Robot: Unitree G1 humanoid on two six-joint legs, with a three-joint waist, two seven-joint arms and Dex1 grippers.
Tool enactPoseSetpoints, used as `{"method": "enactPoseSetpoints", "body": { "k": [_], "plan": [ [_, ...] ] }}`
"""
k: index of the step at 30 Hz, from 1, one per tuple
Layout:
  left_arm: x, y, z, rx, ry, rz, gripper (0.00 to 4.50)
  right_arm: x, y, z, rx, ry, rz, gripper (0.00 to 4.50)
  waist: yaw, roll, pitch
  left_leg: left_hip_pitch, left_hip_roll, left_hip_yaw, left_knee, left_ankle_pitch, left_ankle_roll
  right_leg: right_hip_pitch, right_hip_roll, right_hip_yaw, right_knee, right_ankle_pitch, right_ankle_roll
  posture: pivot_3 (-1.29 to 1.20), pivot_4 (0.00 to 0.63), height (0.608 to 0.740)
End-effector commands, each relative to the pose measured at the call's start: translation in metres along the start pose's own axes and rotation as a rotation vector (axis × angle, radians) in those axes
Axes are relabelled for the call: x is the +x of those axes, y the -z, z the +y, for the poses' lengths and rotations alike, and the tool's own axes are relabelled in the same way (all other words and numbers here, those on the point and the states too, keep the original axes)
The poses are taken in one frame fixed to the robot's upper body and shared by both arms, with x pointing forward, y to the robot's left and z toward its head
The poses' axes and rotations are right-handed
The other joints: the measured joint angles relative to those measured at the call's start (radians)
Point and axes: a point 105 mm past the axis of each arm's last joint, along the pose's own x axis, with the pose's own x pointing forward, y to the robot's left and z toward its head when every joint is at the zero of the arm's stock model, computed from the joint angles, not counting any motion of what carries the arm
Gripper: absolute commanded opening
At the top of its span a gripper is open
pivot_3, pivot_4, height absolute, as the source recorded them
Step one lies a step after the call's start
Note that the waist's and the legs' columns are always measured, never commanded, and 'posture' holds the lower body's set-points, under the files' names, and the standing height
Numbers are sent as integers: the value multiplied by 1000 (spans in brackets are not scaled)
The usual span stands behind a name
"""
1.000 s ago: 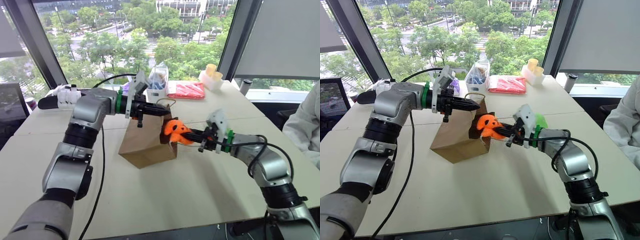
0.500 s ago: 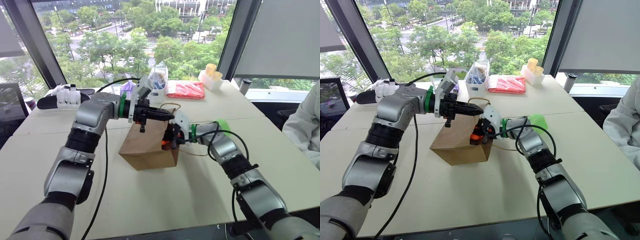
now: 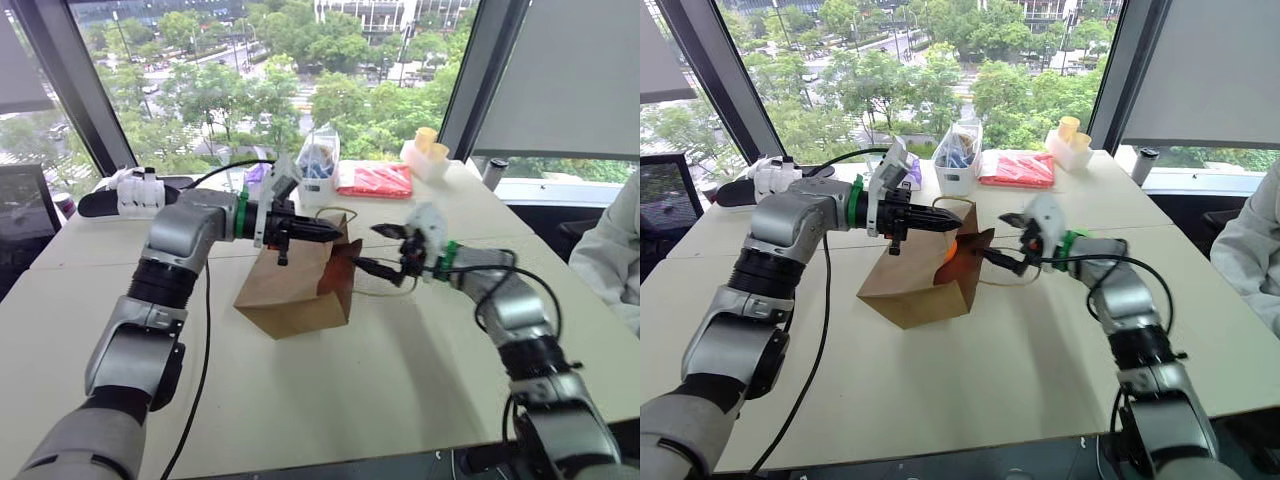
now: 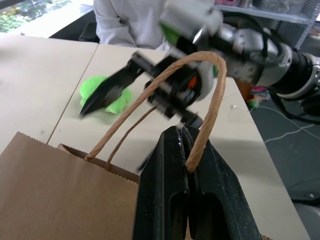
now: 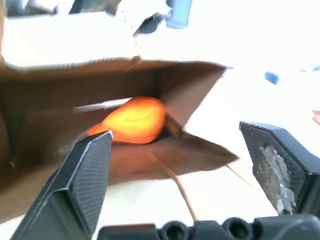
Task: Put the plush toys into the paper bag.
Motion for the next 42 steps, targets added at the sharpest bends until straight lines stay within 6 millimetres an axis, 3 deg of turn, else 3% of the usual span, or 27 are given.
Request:
{"method": "enactPoseSetpoints", "body": {
  "k": [1, 3, 5, 9, 11, 15, 19, 22, 23, 29, 31, 35, 37, 39, 42],
  "plan": [
    [0, -10, -2, 36, 9, -37, 0, -33, -37, -25, 95, 175, -168, 4459, -1, 0, 0, 0, 0, 0, 0, 0, 0, 0, 0, 0, 0, 0, 0, 0, 150, 740],
    [2, -10, -2, 36, 12, -41, 0, -49, -32, -54, 128, 364, -181, 4459, -3, 0, 0, 1, 0, 0, 0, 0, 0, 0, 0, 0, 0, 0, 0, 0, 150, 740],
    [5, -11, -3, 39, 23, -50, 0, -65, 4, -93, 99, 640, -10, 4459, -3, -1, 0, 2, 0, 0, 0, 0, 0, 1, 0, 1, -1, 0, 0, 0, 150, 740],
    [8, -12, -4, 43, 33, -57, 0, -69, 52, -120, 126, 834, 181, 4459, -3, -1, 0, 3, 0, 2, 0, 0, 0, 0, 0, 2, -1, 0, 0, 0, 150, 740],
    [9, -12, -3, 43, 29, -61, 0, -63, 69, -126, 177, 869, 227, 4459, -9, 0, 0, 2, 0, 3, 0, 0, 0, -1, 0, 3, 0, 0, 0, 0, 150, 740],
    [8, -11, -1, 42, 10, -70, 0, -33, 89, -117, 252, 779, 276, 4459, -18, 0, 0, 2, 0, 4, -2, 0, 0, -2, 1, 5, 0, 0, 0, 0, 150, 740],
    [9, -11, -3, 38, 10, -77, 0, -24, 108, -113, 282, 768, 364, 4459, -19, 0, 0, 2, 0, 3, -2, 0, 0, -2, 1, 5, 0, 0, 0, 0, 150, 740],
    [9, -9, -5, 36, 7, -77, 0, -27, 117, -113, 276, 792, 419, 3587, -10, 0, 0, 2, -2, 1, -1, 0, 0, -1, 0, 5, 0, 0, 0, 0, 150, 740],
    [8, -9, -5, 35, 4, -77, 0, -27, 119, -113, 282, 791, 430, 3102, -9, 0, 0, 2, -2, 1, -1, 0, 0, -1, 0, 5, 0, 0, 0, 0, 150, 740],
    [6, -8, -4, 32, -7, -78, 0, -28, 114, -117, 285, 805, 400, 118, -9, -1, 0, 2, -3, 0, 0, 0, 0, 0, -1, 5, 0, 0, 1, 0, 150, 740],
    [6, -8, -4, 31, -10, -79, 0, -23, 99, -120, 253, 771, 330, 53, -9, -1, 0, 2, -3, 0, 0, 0, 0, 0, -1, 5, 0, 1, 1, 0, 150, 740],
    [6, -8, -3, 32, -13, -79, 0, -18, 43, -123, 111, 653, 134, 53, -10, 0, 0, 1, -3, 0, 0, 0, 0, -1, -1, 5, 0, 1, 1, 0, 150, 740],
    [5, -10, -2, 34, -12, -79, 0, -17, 15, -105, 39, 487, 69, 53, -8, 0, 0, 1, -3, 0, 0, 0, 0, -1, -1, 5, 0, 1, 2, 0, 150, 740],
    [4, -12, -3, 39, -10, -80, 0, -21, -5, -73, 15, 287, 31, 53, -7, 0, 0, 0, -4, -1, 0, 0, 0, -1, -1, 4, 0, 1, 2, 0, 150, 740],
    [2, -14, -2, 44, -7, -85, 0, -31, -13, -40, -22, 126, 66, 53, -7, 0, 0, 1, -4, -2, 0, 0, 1, -1, 0, 4, -1, 1, 2, 0, 150, 740]
  ]
}}
